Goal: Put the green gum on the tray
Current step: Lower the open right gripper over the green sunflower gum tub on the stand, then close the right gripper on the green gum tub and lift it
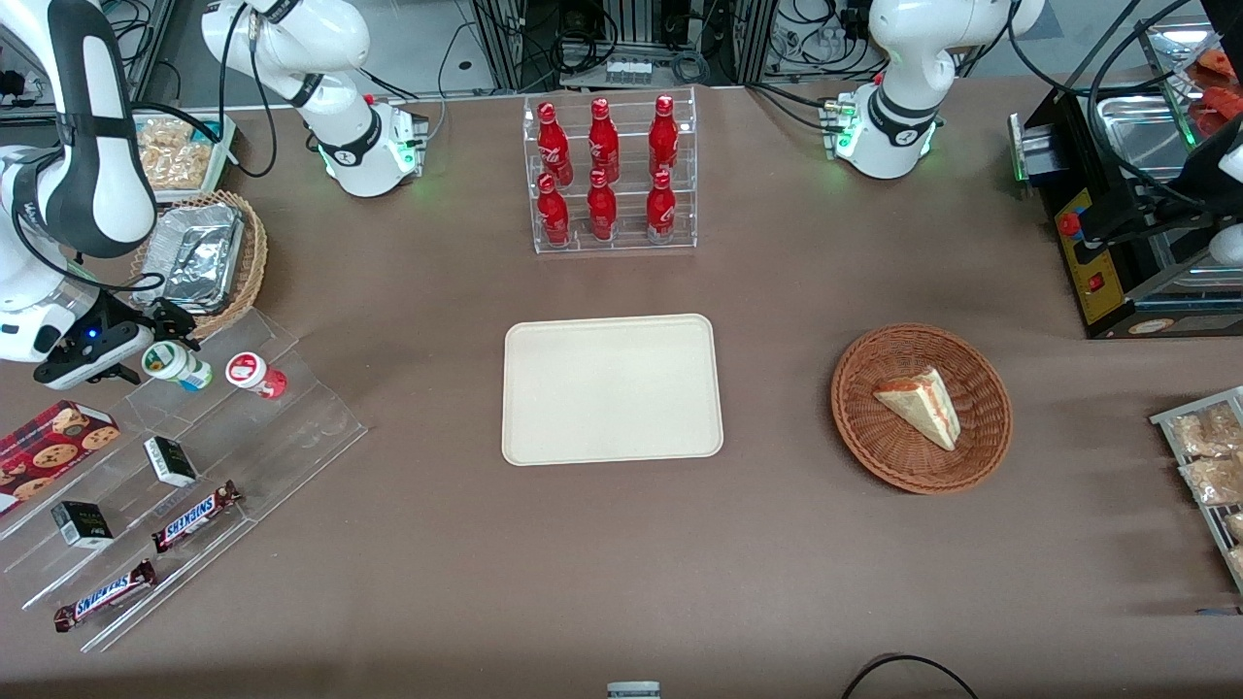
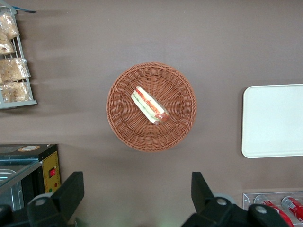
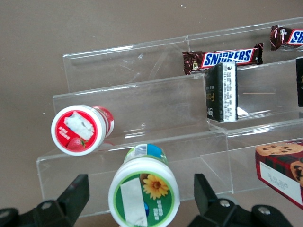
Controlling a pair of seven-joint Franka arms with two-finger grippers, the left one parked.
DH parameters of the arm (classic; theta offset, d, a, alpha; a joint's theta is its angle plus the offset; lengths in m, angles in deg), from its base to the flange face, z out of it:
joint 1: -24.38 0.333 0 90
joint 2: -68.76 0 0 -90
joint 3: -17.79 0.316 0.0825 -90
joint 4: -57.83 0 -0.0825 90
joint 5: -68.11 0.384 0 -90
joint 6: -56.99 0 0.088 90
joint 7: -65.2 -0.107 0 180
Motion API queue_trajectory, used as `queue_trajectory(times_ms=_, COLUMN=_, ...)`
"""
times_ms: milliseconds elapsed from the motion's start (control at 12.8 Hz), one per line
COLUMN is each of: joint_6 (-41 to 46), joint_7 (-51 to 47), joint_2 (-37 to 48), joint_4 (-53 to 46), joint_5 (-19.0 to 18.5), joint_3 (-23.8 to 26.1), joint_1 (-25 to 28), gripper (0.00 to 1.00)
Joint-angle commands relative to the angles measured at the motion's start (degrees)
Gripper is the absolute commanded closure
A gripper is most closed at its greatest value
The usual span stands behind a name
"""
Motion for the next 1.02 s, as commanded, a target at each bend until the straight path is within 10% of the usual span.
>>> queue_trajectory(times_ms=0, joint_6=-0.72, joint_7=1.93, joint_2=0.04, joint_4=0.44, joint_5=1.13, joint_3=-0.37, joint_1=-0.02, gripper=0.01)
queue_trajectory(times_ms=625, joint_6=1.13, joint_7=2.11, joint_2=0.21, joint_4=0.44, joint_5=1.04, joint_3=-0.55, joint_1=-0.11, gripper=0.05)
queue_trajectory(times_ms=859, joint_6=2.0, joint_7=1.85, joint_2=0.13, joint_4=0.27, joint_5=1.04, joint_3=-0.55, joint_1=-0.11, gripper=1.0)
queue_trajectory(times_ms=938, joint_6=2.18, joint_7=1.85, joint_2=0.13, joint_4=-0.08, joint_5=1.04, joint_3=-0.55, joint_1=0.07, gripper=1.0)
